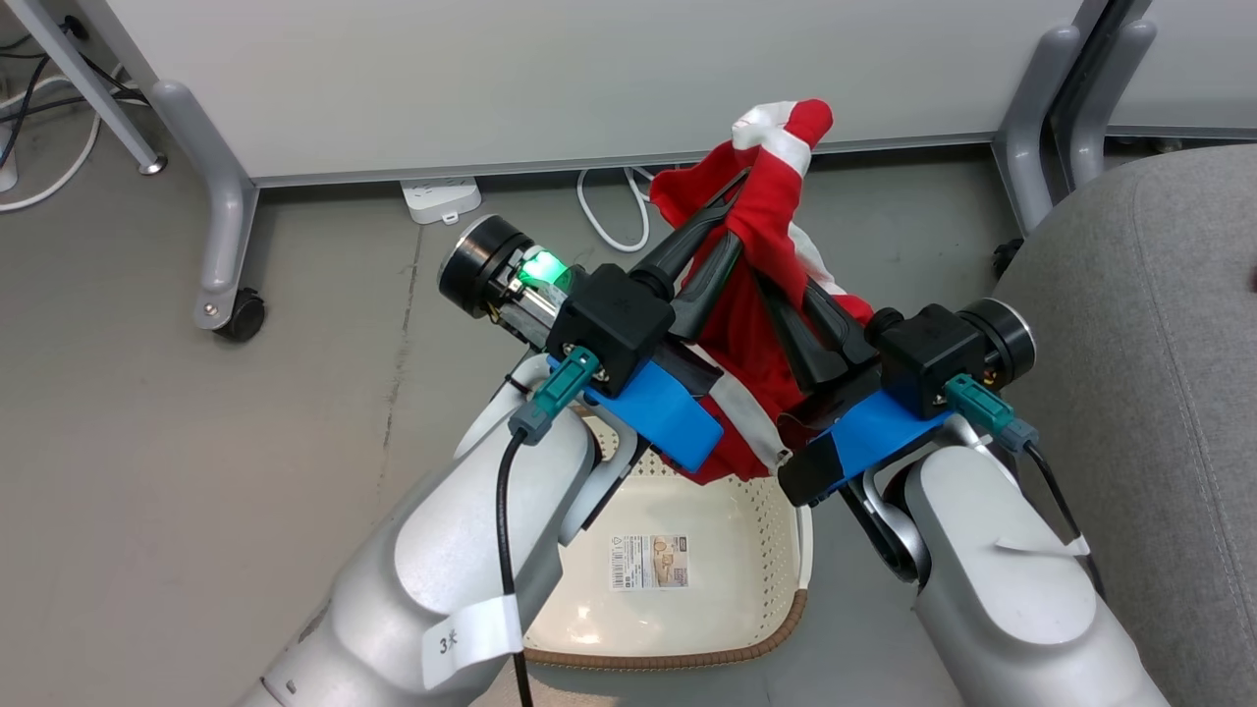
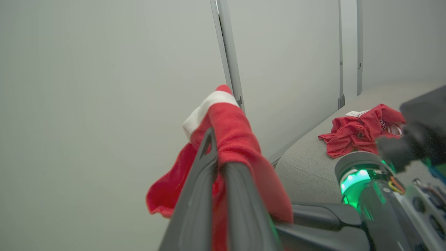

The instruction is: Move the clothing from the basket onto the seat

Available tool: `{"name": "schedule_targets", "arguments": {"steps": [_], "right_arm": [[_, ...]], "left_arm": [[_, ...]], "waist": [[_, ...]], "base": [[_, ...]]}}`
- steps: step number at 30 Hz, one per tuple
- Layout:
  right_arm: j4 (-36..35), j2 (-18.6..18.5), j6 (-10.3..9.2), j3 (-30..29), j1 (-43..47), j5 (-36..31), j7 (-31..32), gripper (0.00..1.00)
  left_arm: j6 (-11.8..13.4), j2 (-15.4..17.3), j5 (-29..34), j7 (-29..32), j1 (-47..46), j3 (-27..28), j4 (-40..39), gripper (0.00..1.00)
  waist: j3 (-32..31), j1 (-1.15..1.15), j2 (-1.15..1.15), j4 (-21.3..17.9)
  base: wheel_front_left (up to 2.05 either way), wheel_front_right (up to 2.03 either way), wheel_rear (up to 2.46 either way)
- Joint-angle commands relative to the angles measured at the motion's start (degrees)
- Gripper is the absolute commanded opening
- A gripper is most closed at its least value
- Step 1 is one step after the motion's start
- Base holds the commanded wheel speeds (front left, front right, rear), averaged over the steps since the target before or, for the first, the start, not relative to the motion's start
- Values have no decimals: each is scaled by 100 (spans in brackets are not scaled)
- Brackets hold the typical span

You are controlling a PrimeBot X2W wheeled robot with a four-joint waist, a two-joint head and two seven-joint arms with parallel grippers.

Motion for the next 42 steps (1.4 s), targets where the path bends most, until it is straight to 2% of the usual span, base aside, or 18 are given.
{"name": "schedule_targets", "arguments": {"steps": [1,13,14,15,16,29,42], "right_arm": [[-13,6,1,-8,-75,27,-20,0],[-66,7,1,-48,-63,119,-20,0],[-73,7,1,-55,-61,132,-21,0],[-80,7,1,-62,-58,129,-21,0],[-88,7,1,-71,-53,137,-21,0],[-248,6,1,-349,113,196,-20,0],[-721,4,1,-1085,309,82,-21,0]], "left_arm": [[26,-7,-21,-28,-52,6,1,0],[22,-7,-33,-28,-73,-25,35,0],[23,-7,-36,-28,-71,-31,42,10],[24,-7,-40,-28,-71,-36,46,48],[36,-7,-27,-28,-77,-36,38,100],[57,-1,126,-27,59,-6,51,100],[3,170,241,-27,177,25,56,100]], "waist": [[-1,0,0,-5],[8,0,0,-37],[7,0,0,-38],[5,0,0,-39],[3,0,0,-40],[28,0,0,-139],[298,0,0,-774]], "base": [[0,0,0],[0,0,0],[0,0,0],[0,0,0],[0,0,0],[0,0,0],[0,0,0]]}}
